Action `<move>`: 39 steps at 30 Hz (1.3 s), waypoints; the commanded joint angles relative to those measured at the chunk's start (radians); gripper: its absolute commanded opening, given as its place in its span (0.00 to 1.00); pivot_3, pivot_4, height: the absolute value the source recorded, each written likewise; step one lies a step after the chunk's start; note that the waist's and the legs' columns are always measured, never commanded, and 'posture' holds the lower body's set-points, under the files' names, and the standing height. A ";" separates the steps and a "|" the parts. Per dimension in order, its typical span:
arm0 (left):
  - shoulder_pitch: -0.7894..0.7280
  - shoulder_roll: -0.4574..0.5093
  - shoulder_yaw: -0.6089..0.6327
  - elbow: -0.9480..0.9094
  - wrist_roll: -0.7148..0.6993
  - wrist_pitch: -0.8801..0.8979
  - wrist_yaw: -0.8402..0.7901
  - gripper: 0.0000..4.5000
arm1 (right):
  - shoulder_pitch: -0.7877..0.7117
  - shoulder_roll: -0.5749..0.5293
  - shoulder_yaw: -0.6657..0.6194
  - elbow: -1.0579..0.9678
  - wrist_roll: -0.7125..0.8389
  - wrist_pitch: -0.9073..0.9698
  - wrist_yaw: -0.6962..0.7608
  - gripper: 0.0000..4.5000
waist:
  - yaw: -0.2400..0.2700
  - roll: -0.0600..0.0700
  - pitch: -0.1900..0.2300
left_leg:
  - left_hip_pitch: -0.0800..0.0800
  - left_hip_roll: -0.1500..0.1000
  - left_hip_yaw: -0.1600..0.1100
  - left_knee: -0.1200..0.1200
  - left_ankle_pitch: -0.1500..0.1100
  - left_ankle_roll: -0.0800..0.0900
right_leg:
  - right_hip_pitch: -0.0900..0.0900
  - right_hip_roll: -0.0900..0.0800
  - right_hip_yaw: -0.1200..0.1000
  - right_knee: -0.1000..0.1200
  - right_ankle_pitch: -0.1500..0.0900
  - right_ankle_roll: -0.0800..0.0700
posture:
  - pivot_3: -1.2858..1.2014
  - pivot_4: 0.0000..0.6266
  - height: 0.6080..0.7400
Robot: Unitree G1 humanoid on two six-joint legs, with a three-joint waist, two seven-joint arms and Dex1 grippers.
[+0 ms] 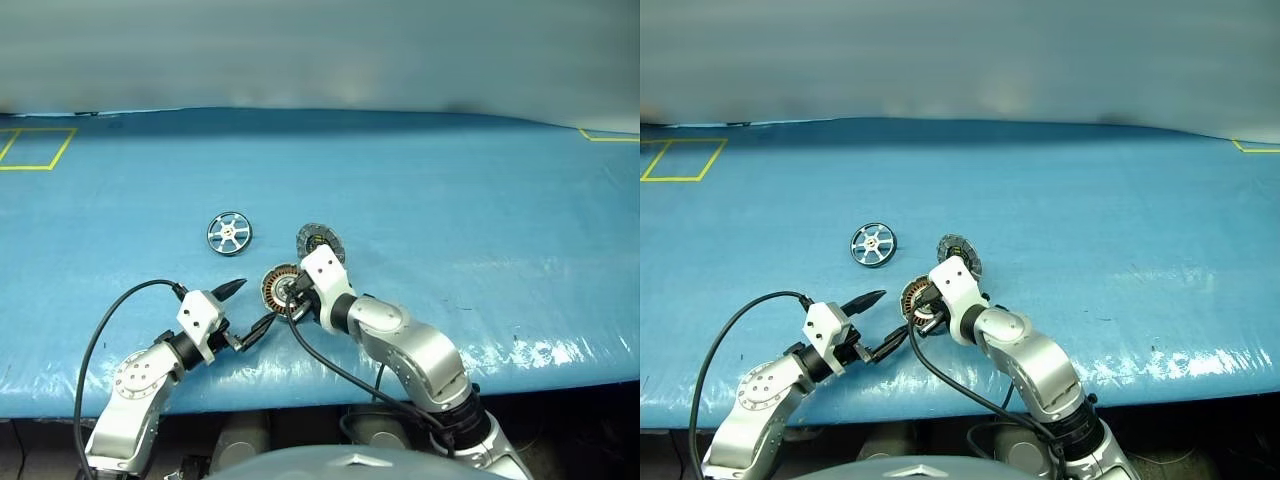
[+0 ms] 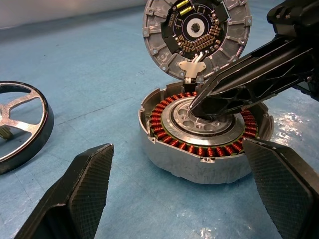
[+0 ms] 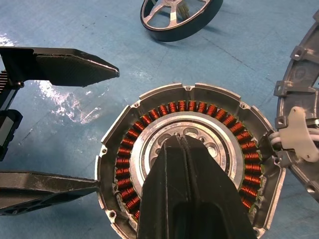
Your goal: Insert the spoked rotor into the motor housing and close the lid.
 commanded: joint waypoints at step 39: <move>-0.005 -0.002 0.030 -0.003 -0.019 -0.055 0.007 1.00 | 0.015 -0.042 -0.037 -0.179 0.078 0.031 0.050 0.00 | 0.000 0.000 0.001 | -0.001 0.000 0.000 -0.001 0.000 0.000 | -0.001 0.000 0.000 -0.001 0.000 0.000 | 0.52 0.24 1.00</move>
